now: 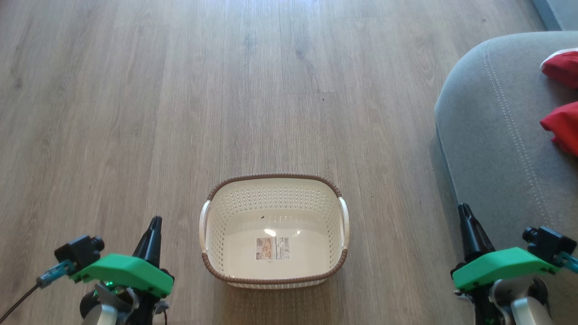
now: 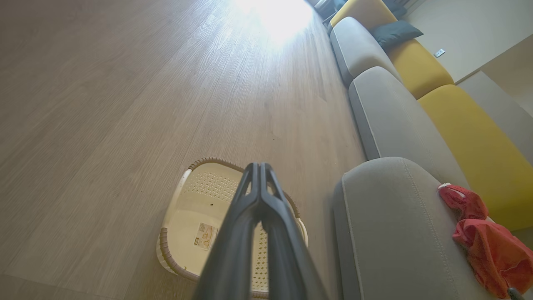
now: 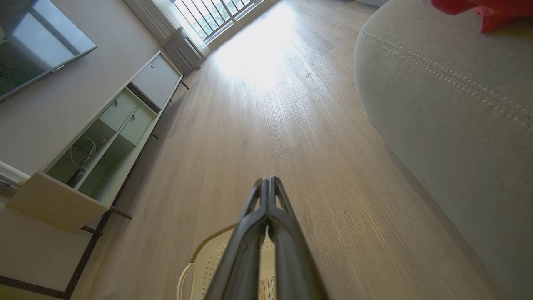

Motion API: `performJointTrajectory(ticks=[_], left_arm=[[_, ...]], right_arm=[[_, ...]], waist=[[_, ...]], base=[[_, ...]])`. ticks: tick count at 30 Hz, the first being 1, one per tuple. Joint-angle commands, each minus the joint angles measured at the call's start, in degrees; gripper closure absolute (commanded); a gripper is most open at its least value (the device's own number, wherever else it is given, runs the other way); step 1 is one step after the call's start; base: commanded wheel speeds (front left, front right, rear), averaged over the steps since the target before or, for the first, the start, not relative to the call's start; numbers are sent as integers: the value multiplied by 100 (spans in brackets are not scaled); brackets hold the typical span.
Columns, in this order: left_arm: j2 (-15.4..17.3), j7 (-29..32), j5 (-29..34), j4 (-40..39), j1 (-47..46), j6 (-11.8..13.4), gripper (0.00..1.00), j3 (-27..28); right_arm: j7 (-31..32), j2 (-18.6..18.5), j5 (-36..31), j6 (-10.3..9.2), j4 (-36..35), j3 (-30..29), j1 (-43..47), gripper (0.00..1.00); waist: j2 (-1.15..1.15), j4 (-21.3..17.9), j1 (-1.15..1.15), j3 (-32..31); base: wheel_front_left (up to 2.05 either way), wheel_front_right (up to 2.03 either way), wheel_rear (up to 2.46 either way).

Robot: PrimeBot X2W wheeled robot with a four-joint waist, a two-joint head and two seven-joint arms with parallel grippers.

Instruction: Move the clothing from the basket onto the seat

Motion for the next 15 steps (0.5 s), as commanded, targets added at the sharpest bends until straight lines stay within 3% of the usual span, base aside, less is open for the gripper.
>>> performJointTrajectory(ticks=[1, 15], left_arm=[[14, 25, -134, -199, -199, -50, 100, 185], [-105, 256, -894, -269, -185, -155, 100, 443]], right_arm=[[26, -31, 169, 0, -208, 10, -257, 100], [233, -33, 1185, 0, -223, -49, -294, 100]], waist=[[0, 0, 0, -4], [0, 2, 0, -63]], base=[[0, 0, 0], [0, 0, 0]])
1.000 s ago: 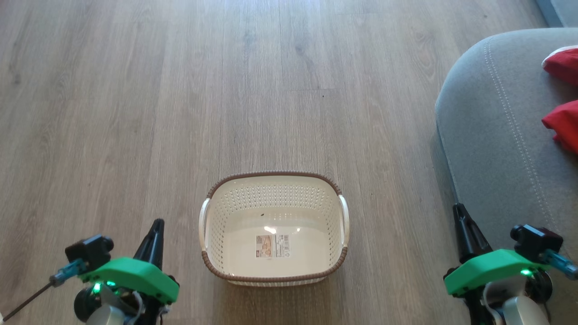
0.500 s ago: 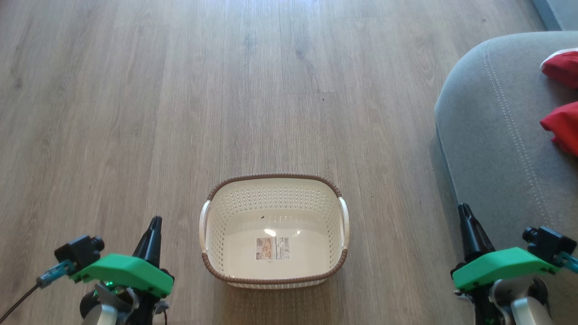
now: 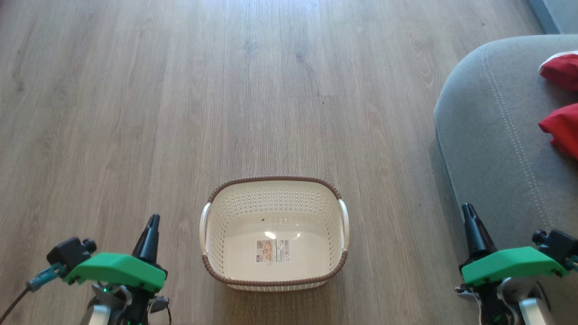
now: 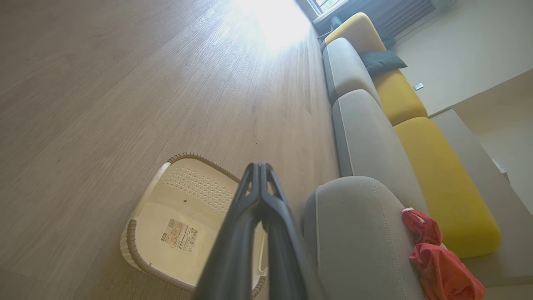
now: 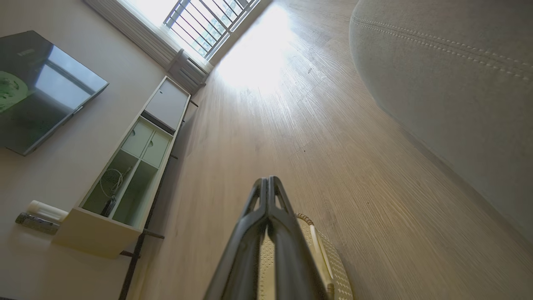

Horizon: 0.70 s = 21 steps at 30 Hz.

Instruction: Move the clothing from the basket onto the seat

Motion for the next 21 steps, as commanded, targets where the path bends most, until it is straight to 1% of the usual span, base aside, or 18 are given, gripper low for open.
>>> performJointTrajectory(ticks=[1, 21], left_arm=[[24, 23, -132, -225, -185, -65, 100, 206], [-146, 354, -1220, -325, -165, -215, 100, 574]], right_arm=[[53, -33, 178, 0, -210, 19, -285, 100], [351, -34, 1632, 0, -231, -68, -337, 100]], waist=[[0, 0, 0, -5], [0, 3, 0, -89]], base=[[0, 0, 0], [0, 0, 0]])
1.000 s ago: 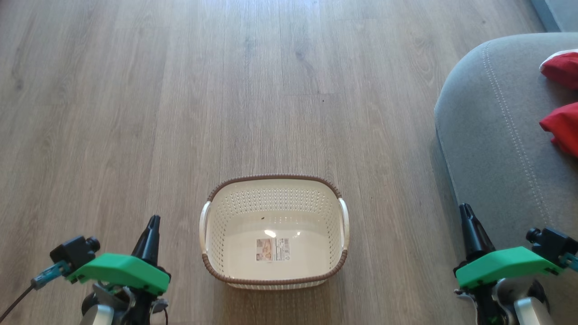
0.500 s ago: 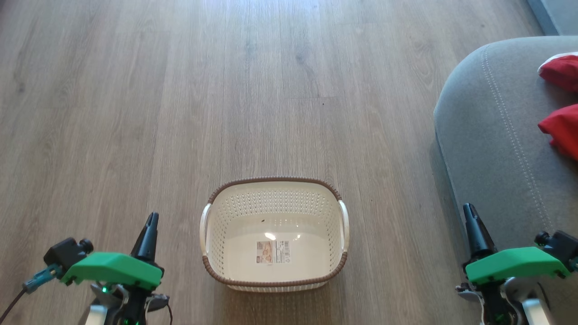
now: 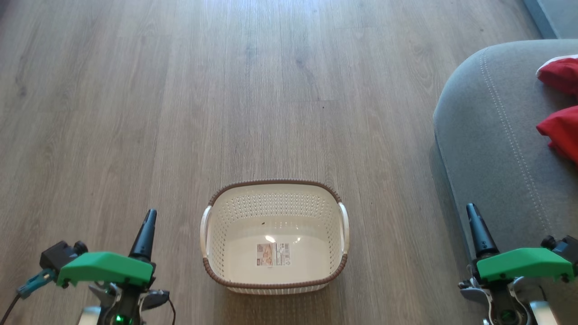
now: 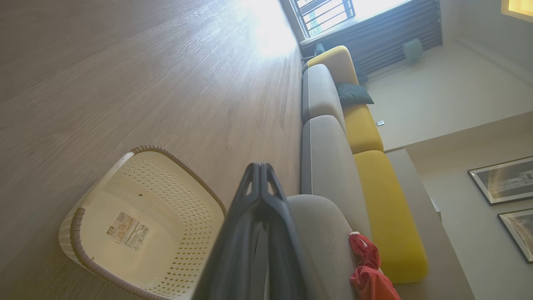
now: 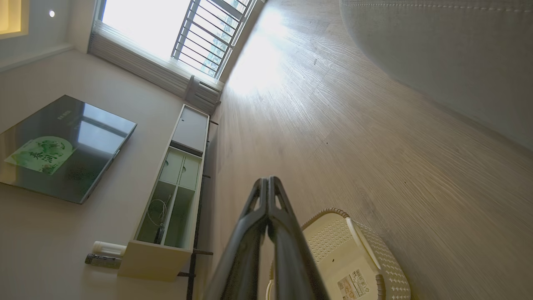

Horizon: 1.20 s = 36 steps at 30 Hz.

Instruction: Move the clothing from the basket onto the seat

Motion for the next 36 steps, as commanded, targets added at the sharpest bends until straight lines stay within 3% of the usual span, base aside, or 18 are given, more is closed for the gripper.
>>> performJointTrajectory(ticks=[1, 36], left_arm=[[24, 48, -148, -228, -169, -61, 100, 232], [-282, 643, -2106, -408, -133, -330, 100, 893]], right_arm=[[47, -34, 190, 0, -211, 47, -329, 100], [584, -35, 2801, -1, -248, -111, -423, 100]], waist=[[0, 0, 0, -6], [0, 6, 0, -157]], base=[[0, 0, 0], [0, 0, 0]])
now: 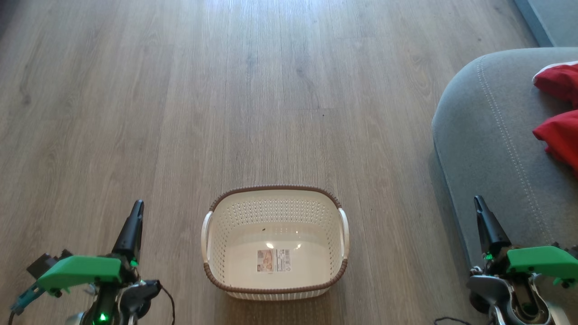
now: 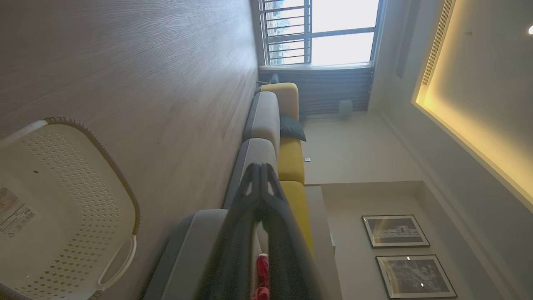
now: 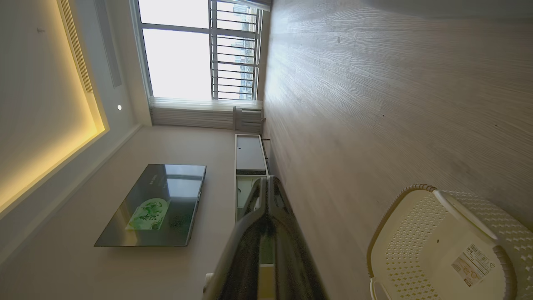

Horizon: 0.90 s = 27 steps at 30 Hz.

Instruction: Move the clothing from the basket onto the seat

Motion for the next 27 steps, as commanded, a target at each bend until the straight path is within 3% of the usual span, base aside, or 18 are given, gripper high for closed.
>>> performJointTrajectory(ticks=[1, 27], left_arm=[[3, 64, -175, -220, -158, -83, 100, 238], [-19, 105, -318, -233, -155, -102, 100, 283]], right_arm=[[89, -35, 225, 0, -222, 84, -313, 100], [131, -32, 409, 0, -224, 68, -320, 100]], waist=[[0, 1, 0, -7], [0, 1, 0, -18]], base=[[0, 0, 0], [0, 0, 0]])
